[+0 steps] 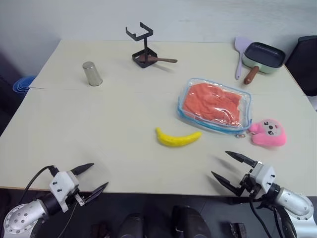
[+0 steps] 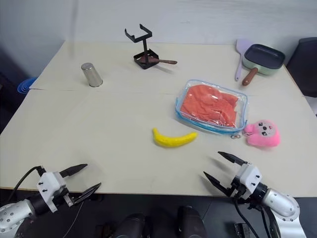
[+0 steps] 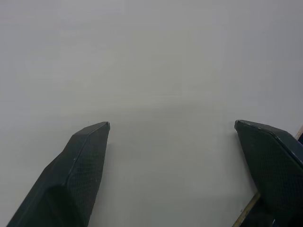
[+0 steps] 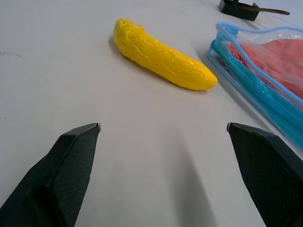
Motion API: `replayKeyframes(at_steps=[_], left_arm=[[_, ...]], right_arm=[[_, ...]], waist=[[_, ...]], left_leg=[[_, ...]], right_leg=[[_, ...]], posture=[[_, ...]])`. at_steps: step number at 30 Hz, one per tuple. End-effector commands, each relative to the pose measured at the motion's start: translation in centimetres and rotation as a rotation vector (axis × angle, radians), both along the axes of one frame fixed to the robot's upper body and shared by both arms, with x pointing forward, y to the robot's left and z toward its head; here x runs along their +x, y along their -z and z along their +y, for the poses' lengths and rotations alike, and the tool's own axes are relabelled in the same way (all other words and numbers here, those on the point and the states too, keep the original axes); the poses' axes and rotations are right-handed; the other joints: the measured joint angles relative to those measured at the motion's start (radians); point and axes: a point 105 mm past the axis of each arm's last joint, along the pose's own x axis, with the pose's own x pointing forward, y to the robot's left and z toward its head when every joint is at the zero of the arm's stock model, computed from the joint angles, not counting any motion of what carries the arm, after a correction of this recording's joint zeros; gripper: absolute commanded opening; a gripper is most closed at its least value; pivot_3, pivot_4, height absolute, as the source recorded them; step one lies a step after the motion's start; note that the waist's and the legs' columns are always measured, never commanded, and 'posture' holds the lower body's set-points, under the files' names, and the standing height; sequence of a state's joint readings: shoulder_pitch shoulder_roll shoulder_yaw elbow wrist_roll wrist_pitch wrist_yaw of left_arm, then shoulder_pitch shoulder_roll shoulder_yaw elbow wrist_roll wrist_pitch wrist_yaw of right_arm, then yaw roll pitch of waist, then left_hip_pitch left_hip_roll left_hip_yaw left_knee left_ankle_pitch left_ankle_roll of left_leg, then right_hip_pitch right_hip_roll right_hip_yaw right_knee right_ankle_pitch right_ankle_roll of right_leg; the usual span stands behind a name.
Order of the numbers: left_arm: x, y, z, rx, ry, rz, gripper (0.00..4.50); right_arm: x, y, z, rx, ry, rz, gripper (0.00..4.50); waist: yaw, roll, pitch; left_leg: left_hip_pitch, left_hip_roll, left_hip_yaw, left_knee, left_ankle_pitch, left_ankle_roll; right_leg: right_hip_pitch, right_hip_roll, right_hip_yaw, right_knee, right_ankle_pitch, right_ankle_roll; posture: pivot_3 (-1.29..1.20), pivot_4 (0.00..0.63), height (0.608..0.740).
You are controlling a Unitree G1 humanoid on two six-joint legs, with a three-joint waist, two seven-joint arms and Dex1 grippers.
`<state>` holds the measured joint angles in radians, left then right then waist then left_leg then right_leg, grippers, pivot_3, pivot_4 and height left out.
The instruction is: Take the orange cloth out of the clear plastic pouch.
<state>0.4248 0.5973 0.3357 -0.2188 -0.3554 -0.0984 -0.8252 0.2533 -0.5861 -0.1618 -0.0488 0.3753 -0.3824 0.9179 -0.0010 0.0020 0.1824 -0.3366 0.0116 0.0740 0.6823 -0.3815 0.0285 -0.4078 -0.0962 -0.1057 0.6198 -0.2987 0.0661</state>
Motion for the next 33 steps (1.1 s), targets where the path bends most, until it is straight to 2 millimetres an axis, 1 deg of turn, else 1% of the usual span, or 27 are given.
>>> replayKeyframes(at_steps=[1, 4, 7, 10, 13, 15, 16, 18, 20, 22, 25, 26, 27, 29, 32, 33], left_arm=[[0.5, -1.6, -0.8, -0.005, 0.067, -0.045, 4.44], [1.1, -2.3, -1.8, -0.025, 0.129, -0.040, 4.44], [2.1, -3.3, -2.7, 0.024, 0.200, -0.083, 4.44], [4.2, -4.4, -4.5, 0.036, 0.281, -0.087, 4.44], [7.2, -5.0, -7.6, 0.058, 0.396, -0.066, 4.44], [8.8, -5.1, -9.5, 0.069, 0.464, -0.071, 4.44], [10.0, -5.2, -10.7, 0.063, 0.476, -0.074, 4.44], [12.2, -5.0, -14.1, 0.070, 0.539, -0.081, 4.44], [13.2, -5.0, -16.2, 0.071, 0.585, -0.086, 4.44], [14.1, -5.0, -18.3, 0.086, 0.625, -0.097, 4.44], [15.1, -5.2, -20.2, 0.084, 0.656, -0.123, 4.44], [15.3, -4.9, -20.8, 0.102, 0.670, -0.118, 4.44], [15.2, -4.4, -21.2, 0.130, 0.695, -0.101, 4.06], [15.1, -3.9, -21.4, 0.168, 0.728, -0.092, 3.61], [15.1, -3.6, -21.2, 0.167, 0.740, -0.062, 2.61], [15.3, -3.5, -20.7, 0.163, 0.724, -0.056, 2.30]], right_arm=[[0.0, -0.8, 0.0, 0.002, -0.001, -0.039, 4.50], [-0.1, -0.9, -0.1, -0.001, -0.005, -0.038, 4.50], [-0.5, -1.1, 0.1, -0.010, -0.031, -0.045, 4.50], [-0.8, -1.9, 0.4, 0.011, -0.038, -0.063, 4.50], [-0.9, -3.3, 1.0, 0.035, -0.030, -0.119, 4.50], [-0.9, -3.8, 1.3, 0.050, -0.022, -0.146, 4.50], [-1.0, -3.9, 1.5, 0.054, -0.027, -0.153, 4.50], [-1.1, -4.2, 1.7, 0.074, -0.024, -0.150, 4.50], [-1.2, -4.5, 2.0, 0.088, -0.023, -0.147, 4.50], [-1.3, -5.3, 2.3, 0.124, -0.018, -0.136, 4.50], [-1.4, -6.0, 2.6, 0.146, -0.012, -0.130, 4.50], [-1.4, -6.2, 2.8, 0.149, -0.009, -0.125, 4.50], [-1.4, -6.3, 2.9, 0.148, -0.007, -0.123, 4.50], [-1.3, -6.6, 3.0, 0.151, 0.006, -0.121, 4.50], [-0.9, -6.9, 3.0, 0.156, 0.024, -0.128, 4.50], [-0.7, -7.1, 3.1, 0.158, 0.025, -0.131, 4.50]], waist=[[0.000, 0.000, 0.000], [0.000, 0.000, 0.000], [0.001, 0.000, 0.000], [0.007, 0.000, 0.000], [0.015, 0.001, 0.000], [0.015, 0.001, 0.000], [0.016, 0.002, -0.001], [0.024, 0.001, -0.001], [0.027, 0.001, -0.001], [0.026, 0.000, 0.000], [0.023, -0.001, 0.000], [0.023, -0.001, 0.000], [0.024, -0.001, 0.001], [0.024, -0.001, 0.001], [0.024, -0.002, 0.001], [0.024, -0.002, 0.001]], left_leg=[[0.000, 0.000, 0.000, 0.000, 0.000, 0.000], [0.000, 0.000, 0.000, 0.000, 0.000, -0.001], [0.000, 0.000, 0.000, 0.000, 0.001, -0.001], [0.001, 0.000, 0.000, 0.000, 0.001, -0.001], [0.001, -0.001, 0.000, 0.001, 0.002, -0.002], [0.001, -0.002, 0.000, 0.001, 0.003, -0.002], [0.001, -0.002, 0.000, 0.001, 0.003, -0.002], [0.001, -0.002, 0.001, 0.001, 0.004, -0.003], [-0.001, -0.003, 0.001, 0.003, 0.005, -0.003], [-0.001, -0.003, 0.003, 0.003, 0.005, -0.002], [-0.001, -0.003, 0.003, 0.003, 0.006, -0.002], [-0.001, -0.003, 0.004, 0.003, 0.006, -0.002], [-0.001, -0.003, 0.004, 0.003, 0.007, -0.002], [-0.001, -0.003, 0.004, 0.003, 0.008, -0.002], [0.000, -0.003, 0.004, 0.003, 0.008, -0.003], [0.000, -0.003, 0.004, 0.003, 0.008, -0.002]], right_leg=[[0.000, 0.000, 0.000, 0.000, 0.000, 0.000], [0.000, 0.000, 0.000, 0.001, 0.000, 0.000], [0.000, 0.000, 0.000, 0.001, 0.000, 0.000], [0.000, 0.000, -0.001, 0.002, 0.000, 0.000], [0.001, 0.000, -0.001, 0.002, 0.000, 0.001], [0.001, 0.000, -0.001, 0.003, 0.001, 0.001], [0.001, 0.000, -0.001, 0.004, 0.001, 0.001], [0.001, 0.002, -0.002, 0.006, 0.001, 0.002], [0.001, 0.003, -0.002, 0.007, 0.001, 0.003], [0.000, 0.003, -0.001, 0.007, 0.002, 0.003], [0.000, 0.003, -0.001, 0.006, 0.002, 0.004], [0.000, 0.003, 0.000, 0.006, 0.002, 0.004], [0.000, 0.003, 0.000, 0.007, 0.002, 0.004], [0.000, 0.003, 0.000, 0.006, 0.002, 0.004], [0.000, 0.003, 0.000, 0.006, 0.002, 0.004], [0.000, 0.003, 0.000, 0.006, 0.002, 0.004]], posture=[[0.00, 0.150, 0.740], [0.00, 0.150, 0.740], [0.00, 0.150, 0.740], [0.00, 0.150, 0.740], [0.00, 0.150, 0.740], [0.00, 0.150, 0.740], [0.00, 0.150, 0.740], [0.00, 0.150, 0.740], [0.00, 0.150, 0.740], [0.00, 0.150, 0.740], [0.00, 0.150, 0.740], [0.00, 0.150, 0.740], [0.00, 0.150, 0.740], [0.00, 0.150, 0.740], [0.00, 0.150, 0.740], [0.00, 0.150, 0.740]])
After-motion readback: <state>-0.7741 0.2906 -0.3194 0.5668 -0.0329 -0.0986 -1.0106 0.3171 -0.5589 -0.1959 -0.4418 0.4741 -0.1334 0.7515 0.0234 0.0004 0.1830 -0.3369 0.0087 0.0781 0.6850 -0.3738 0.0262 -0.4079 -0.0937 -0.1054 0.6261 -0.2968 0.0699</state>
